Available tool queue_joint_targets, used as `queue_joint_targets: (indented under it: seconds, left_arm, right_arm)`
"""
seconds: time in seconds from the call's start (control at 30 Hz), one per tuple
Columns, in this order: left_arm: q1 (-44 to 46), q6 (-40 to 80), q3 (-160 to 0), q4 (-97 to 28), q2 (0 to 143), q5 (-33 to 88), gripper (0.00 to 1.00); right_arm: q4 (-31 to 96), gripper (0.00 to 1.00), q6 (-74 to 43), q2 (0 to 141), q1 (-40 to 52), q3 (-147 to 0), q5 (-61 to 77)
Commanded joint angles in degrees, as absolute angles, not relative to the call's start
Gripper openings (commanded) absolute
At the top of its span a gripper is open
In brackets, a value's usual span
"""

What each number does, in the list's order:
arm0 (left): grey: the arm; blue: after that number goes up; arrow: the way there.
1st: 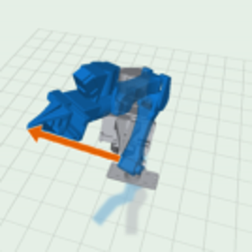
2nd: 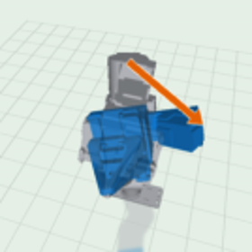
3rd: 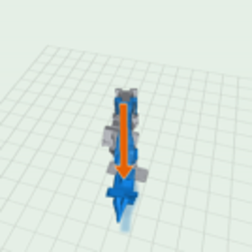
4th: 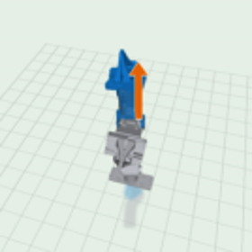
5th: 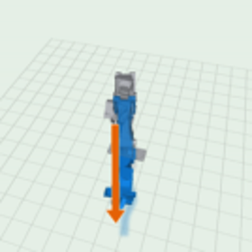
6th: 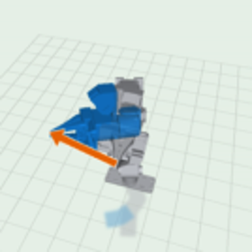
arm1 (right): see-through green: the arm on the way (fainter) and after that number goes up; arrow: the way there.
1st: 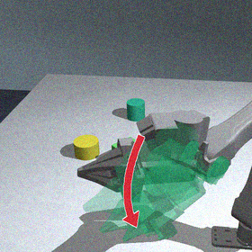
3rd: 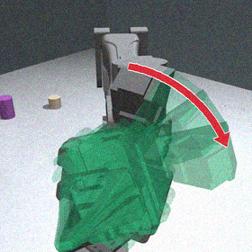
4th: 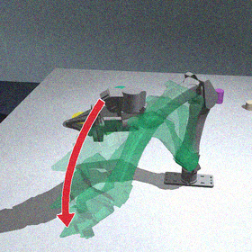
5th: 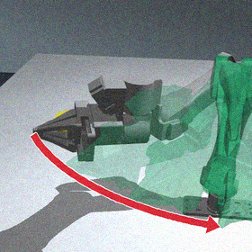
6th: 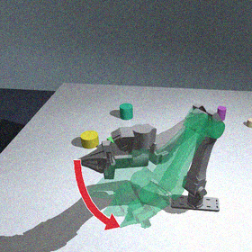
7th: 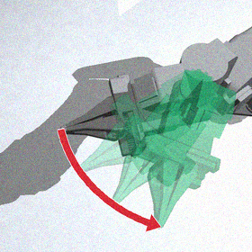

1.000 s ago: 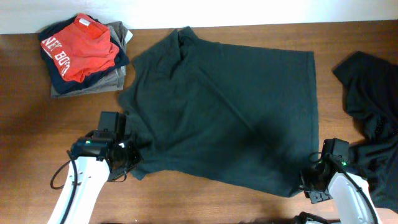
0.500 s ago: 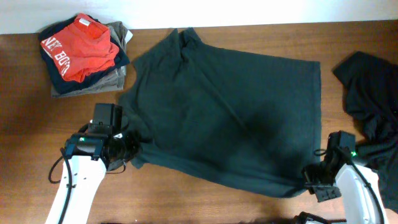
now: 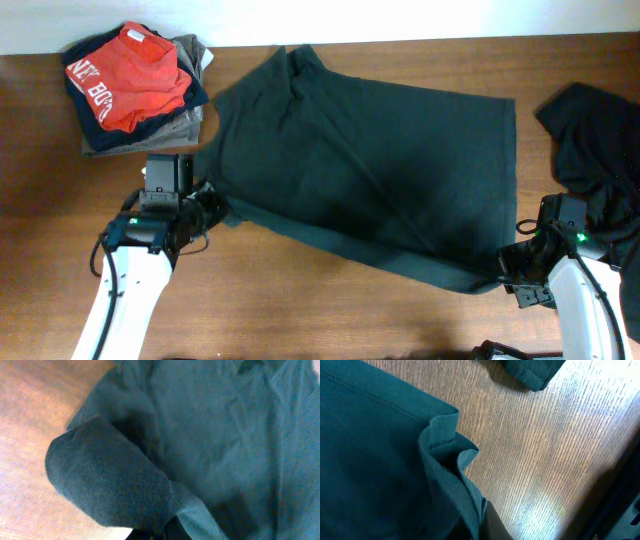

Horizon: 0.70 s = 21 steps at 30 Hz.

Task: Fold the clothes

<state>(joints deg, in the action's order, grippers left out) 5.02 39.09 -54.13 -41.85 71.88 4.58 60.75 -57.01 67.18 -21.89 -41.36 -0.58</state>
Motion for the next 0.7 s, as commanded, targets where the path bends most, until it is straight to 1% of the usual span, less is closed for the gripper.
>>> queue_joint_targets:
  seconds: [0.0, 0.23, 0.4, 0.67]
  left_arm:
    - [5.1, 39.9, -55.1, -38.7, 74.8, 5.1, 0.01]
    - [5.1, 39.8, -55.1, -31.8, 82.1, 4.5, 0.01]
    - [5.1, 39.8, -55.1, -26.3, 87.3, 1.5, 0.01]
    - [5.1, 39.9, -55.1, -17.8, 90.1, 1.5, 0.02]
  right_arm:
    - [60.4, 0.04, -57.7, 67.2, -22.2, -42.4, -2.1]
    - [59.0, 0.04, -57.7, 67.2, -22.2, -42.4, -2.0]
    - [56.5, 0.04, -57.7, 67.2, -22.2, -42.3, -2.0]
    - [50.4, 0.04, -57.7, 67.3, -22.2, -41.8, 1.1]
